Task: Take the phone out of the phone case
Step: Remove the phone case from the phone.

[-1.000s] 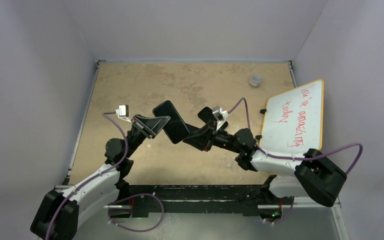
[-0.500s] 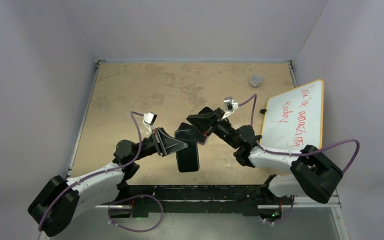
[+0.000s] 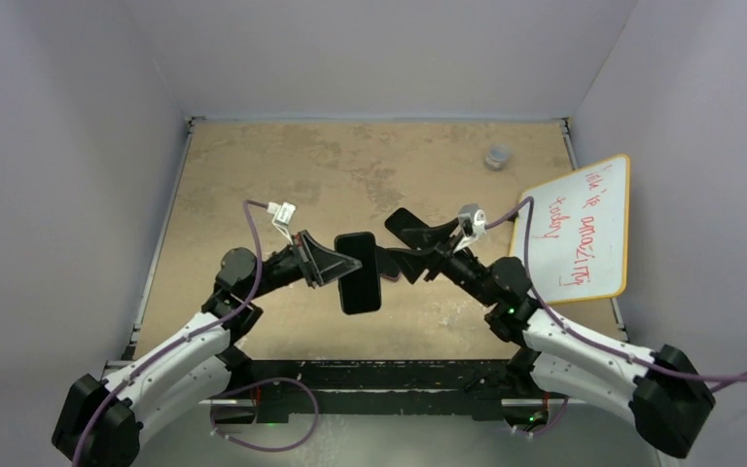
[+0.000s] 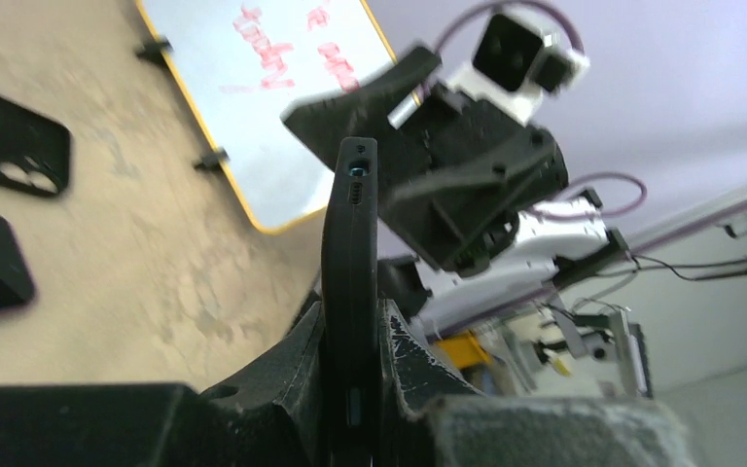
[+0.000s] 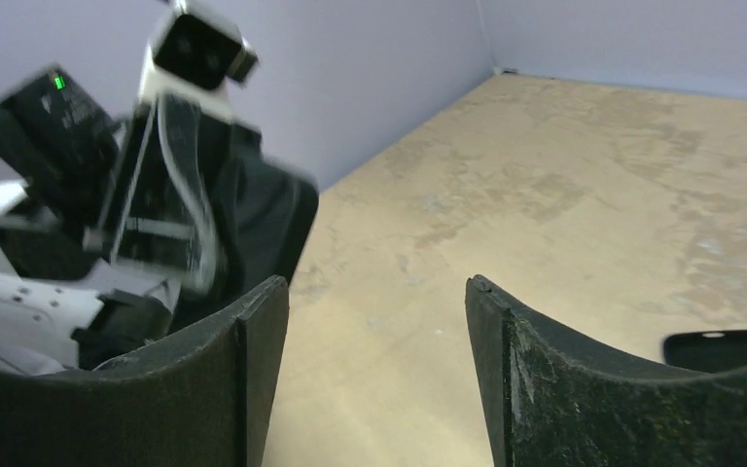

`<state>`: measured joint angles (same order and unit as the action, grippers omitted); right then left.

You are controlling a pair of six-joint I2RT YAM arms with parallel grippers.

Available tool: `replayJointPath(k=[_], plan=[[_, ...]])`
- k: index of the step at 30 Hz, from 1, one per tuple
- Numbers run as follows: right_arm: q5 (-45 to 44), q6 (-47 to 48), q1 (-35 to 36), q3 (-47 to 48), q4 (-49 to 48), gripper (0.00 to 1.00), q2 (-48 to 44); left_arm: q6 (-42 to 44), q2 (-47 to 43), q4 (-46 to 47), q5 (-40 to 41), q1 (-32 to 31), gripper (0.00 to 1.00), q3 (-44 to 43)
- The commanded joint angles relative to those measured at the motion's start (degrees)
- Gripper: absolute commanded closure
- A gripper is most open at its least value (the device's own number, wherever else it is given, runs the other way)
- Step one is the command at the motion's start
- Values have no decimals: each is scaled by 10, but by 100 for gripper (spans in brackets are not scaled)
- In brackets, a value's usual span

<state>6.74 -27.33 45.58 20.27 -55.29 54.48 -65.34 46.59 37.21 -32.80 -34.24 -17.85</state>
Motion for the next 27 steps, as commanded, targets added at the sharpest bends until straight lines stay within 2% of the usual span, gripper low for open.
replayJointPath(k=[1,4,10,13,22,27], plan=[[42,115,-4,-5,183,30,-73,64,-18,-52,-18,54,100,-68],[114,128,-3,-8,205,30,-79,44,-6,-23,-28,65,100,-69],[210,117,-3,-3,145,30,-29,1,17,45,-31,65,100,-61],[226,106,-3,-1,96,31,-1,-15,24,72,-35,65,100,-59],[311,86,-2,13,43,34,49,-24,24,82,-32,65,100,-56],[326,62,-3,11,7,34,58,-20,29,84,-29,65,100,-55]])
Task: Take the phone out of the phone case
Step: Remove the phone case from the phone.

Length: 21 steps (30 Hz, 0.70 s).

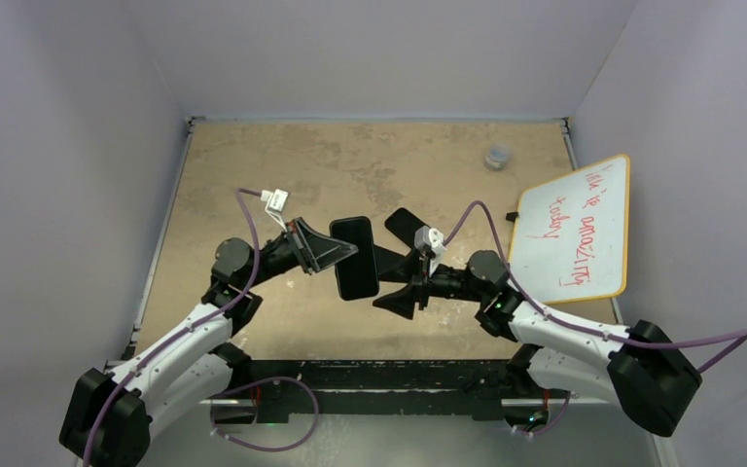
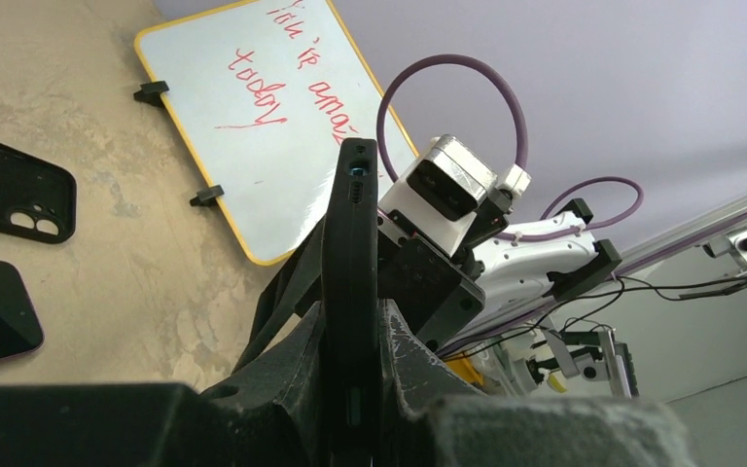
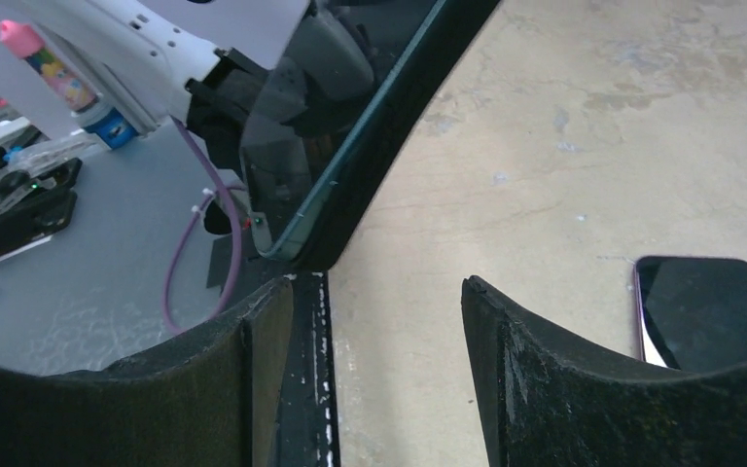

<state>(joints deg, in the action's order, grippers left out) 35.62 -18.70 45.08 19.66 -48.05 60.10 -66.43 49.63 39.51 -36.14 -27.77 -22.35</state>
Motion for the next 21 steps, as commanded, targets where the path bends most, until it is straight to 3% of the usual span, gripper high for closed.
replayJointPath(k=[1,7,13,21], plan=[[38,-29,3,18,-74,34,4,-10,0,64,3,0,100,-10],[35,-40,3,30,-108,35,23,-27,11,88,-8,0,100,-8],[34,-38,2,30,-127,44,38,-50,8,110,-22,0,100,5],[47,-25,3,27,-165,74,59,-124,22,169,-58,0,100,33]])
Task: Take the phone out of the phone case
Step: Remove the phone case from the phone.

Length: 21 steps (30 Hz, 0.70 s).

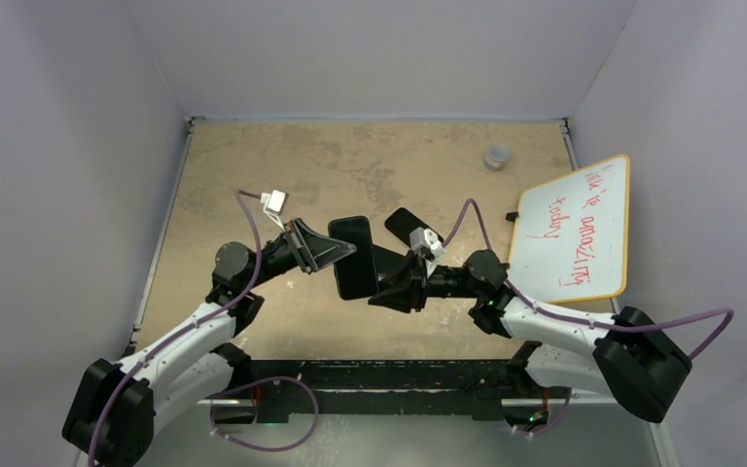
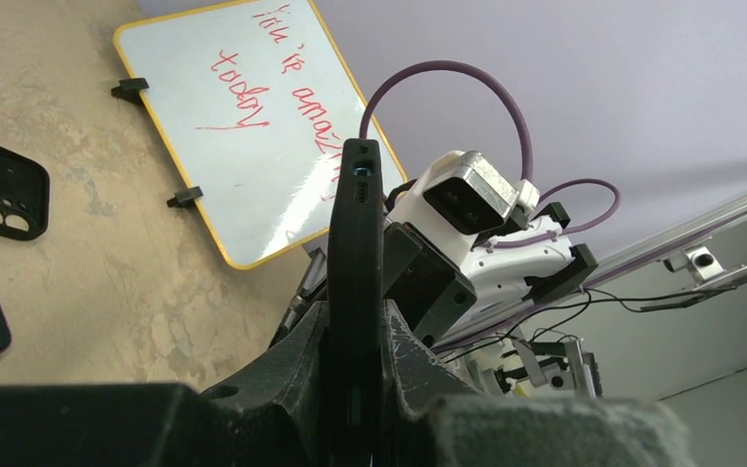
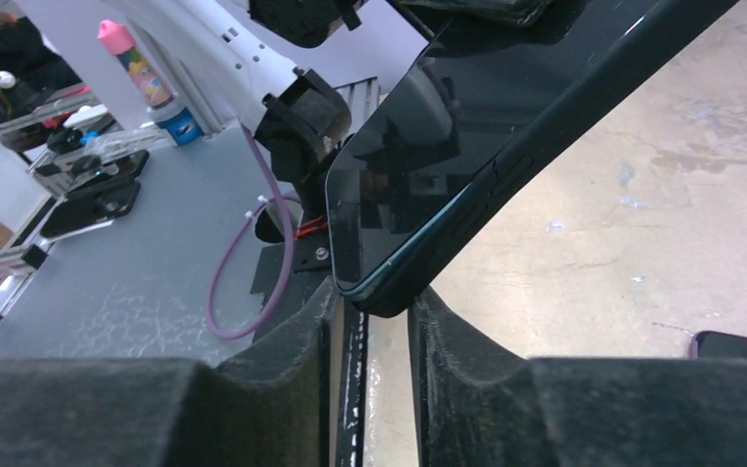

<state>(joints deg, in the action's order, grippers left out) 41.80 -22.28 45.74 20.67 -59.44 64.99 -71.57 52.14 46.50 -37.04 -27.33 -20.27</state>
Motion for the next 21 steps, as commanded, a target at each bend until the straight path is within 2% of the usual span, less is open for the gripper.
replayJointPath(k=[1,5,10,14,21], plan=[[-15,11,-4,16,-57,77,13,-84,-4,107,-51,-4,100,17],[-18,1,-4,7,-105,86,30,-115,-14,136,-54,-4,100,31],[-21,-31,-4,11,-155,91,48,-112,-25,124,-53,-5,100,26],[-60,-77,-4,21,-177,87,49,-89,-30,107,-54,-9,100,23],[-153,-152,-4,53,-111,80,44,-27,-38,75,-40,-48,100,27]])
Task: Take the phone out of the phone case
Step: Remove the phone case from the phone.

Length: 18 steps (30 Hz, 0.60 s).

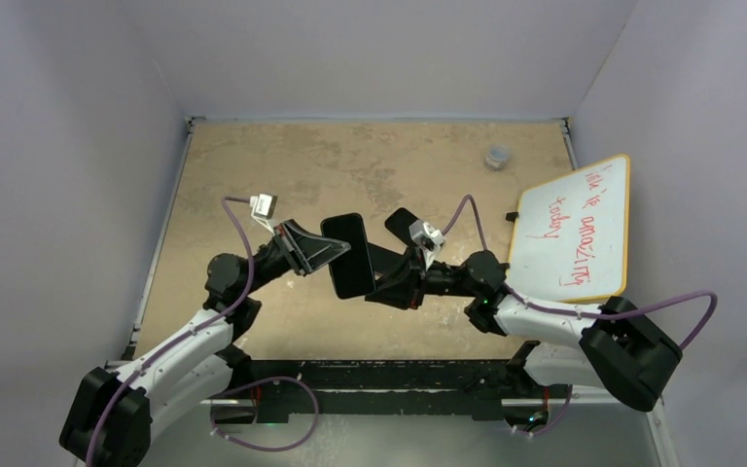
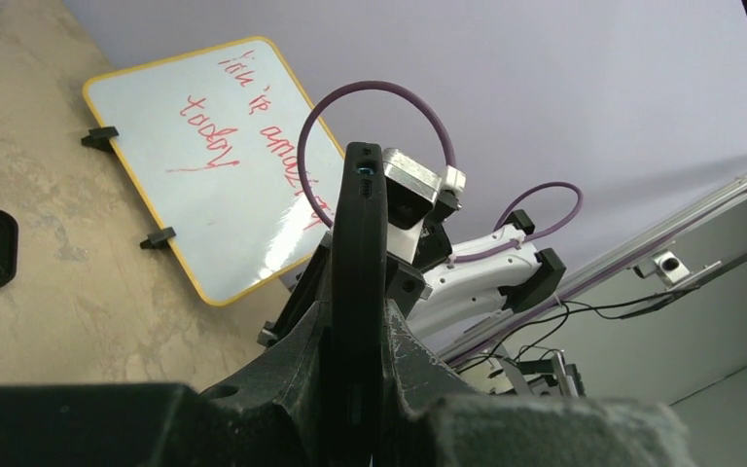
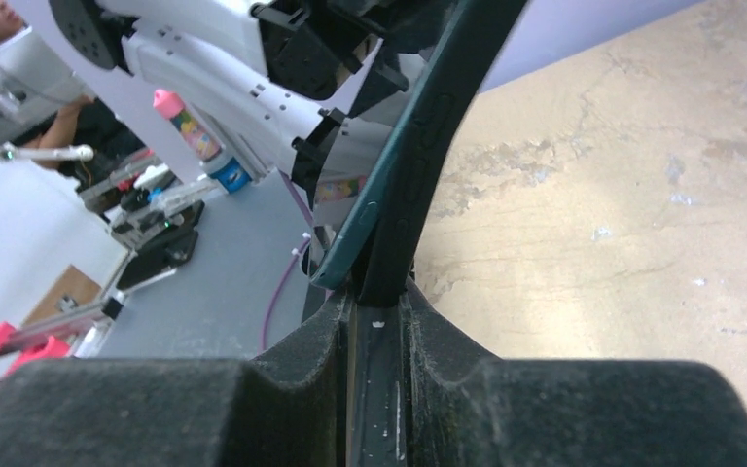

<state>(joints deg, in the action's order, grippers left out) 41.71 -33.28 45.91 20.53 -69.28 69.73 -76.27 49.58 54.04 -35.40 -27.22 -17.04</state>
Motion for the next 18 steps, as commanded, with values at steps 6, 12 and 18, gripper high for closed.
replayJointPath(k=[6,12,18], plan=[[-175,-85,-6,43,-64,76,-4,23,-14,-9,-48,-55,100,14],[-195,-108,-6,34,-135,74,6,12,-26,-14,-22,-57,100,41],[-200,-123,-6,51,-178,77,37,25,-28,-38,9,-69,100,60]])
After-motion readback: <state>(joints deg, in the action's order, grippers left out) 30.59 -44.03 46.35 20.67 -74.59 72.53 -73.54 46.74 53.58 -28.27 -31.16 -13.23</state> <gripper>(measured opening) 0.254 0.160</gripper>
